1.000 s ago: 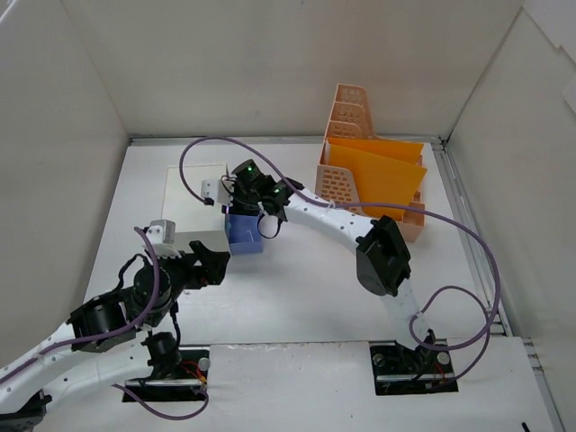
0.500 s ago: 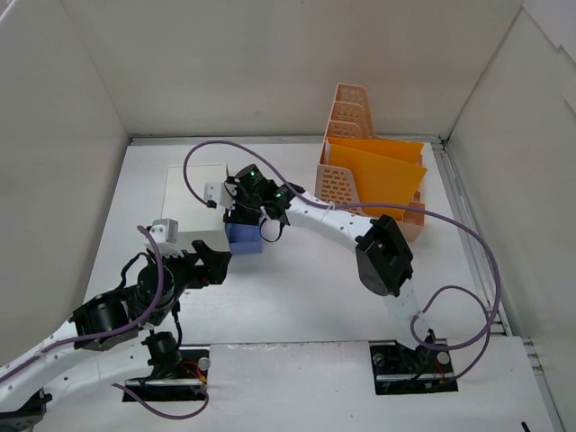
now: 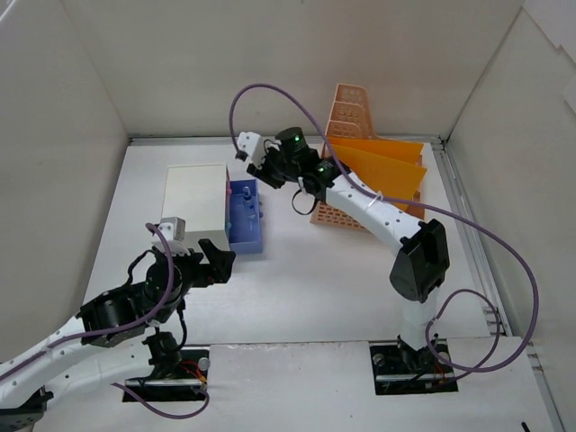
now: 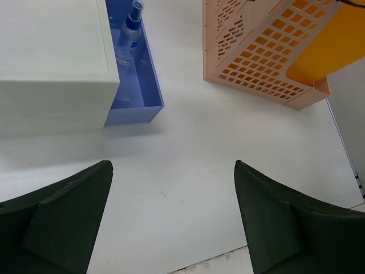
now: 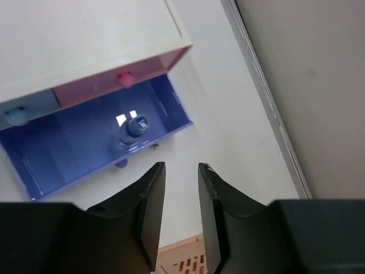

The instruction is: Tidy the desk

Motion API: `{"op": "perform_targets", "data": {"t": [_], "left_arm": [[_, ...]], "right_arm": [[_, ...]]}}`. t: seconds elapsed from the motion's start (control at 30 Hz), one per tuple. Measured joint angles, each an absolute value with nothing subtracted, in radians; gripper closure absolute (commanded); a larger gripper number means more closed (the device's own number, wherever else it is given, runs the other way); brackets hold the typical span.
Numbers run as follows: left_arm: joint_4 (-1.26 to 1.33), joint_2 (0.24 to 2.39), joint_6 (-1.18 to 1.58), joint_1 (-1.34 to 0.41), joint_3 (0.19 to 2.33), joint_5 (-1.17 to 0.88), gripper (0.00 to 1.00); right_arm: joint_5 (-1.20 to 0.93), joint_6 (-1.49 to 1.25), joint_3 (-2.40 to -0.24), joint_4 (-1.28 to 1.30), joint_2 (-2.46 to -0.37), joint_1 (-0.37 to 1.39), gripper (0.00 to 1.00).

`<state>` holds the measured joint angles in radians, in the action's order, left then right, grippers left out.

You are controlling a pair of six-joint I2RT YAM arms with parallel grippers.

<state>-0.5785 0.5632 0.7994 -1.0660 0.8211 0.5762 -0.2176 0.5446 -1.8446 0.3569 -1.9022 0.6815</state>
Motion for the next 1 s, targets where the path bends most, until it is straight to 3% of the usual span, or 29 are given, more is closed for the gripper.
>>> {"op": "perform_targets", "data": {"t": [0.1,0.13,0.47,1.0], "left_arm": [[-0.579,0.566,0.799,-1.066,0.821,0.573,0.17],[-0.579,0.566,0.799,-1.066,0.821,0.573,0.17],[-0.598,0.549,0.801,-1.066,0.821,0.577,0.17],[-0.625,0.551,0.822,-1.066,0.821,0.582,0.16]], "right_arm": [[-0.266,0.528,-1.865,0.368,-1.922,0.623,0.45],[-0.287,0.528,-1.882,0.387,-1.934,0.613,0.43],[-0.504,0.618,-1.920,0.508,-2.056,0.652,0.40],[-0.435,0.688,-2.066,0.533,-2.240,0.666,0.42]]}}
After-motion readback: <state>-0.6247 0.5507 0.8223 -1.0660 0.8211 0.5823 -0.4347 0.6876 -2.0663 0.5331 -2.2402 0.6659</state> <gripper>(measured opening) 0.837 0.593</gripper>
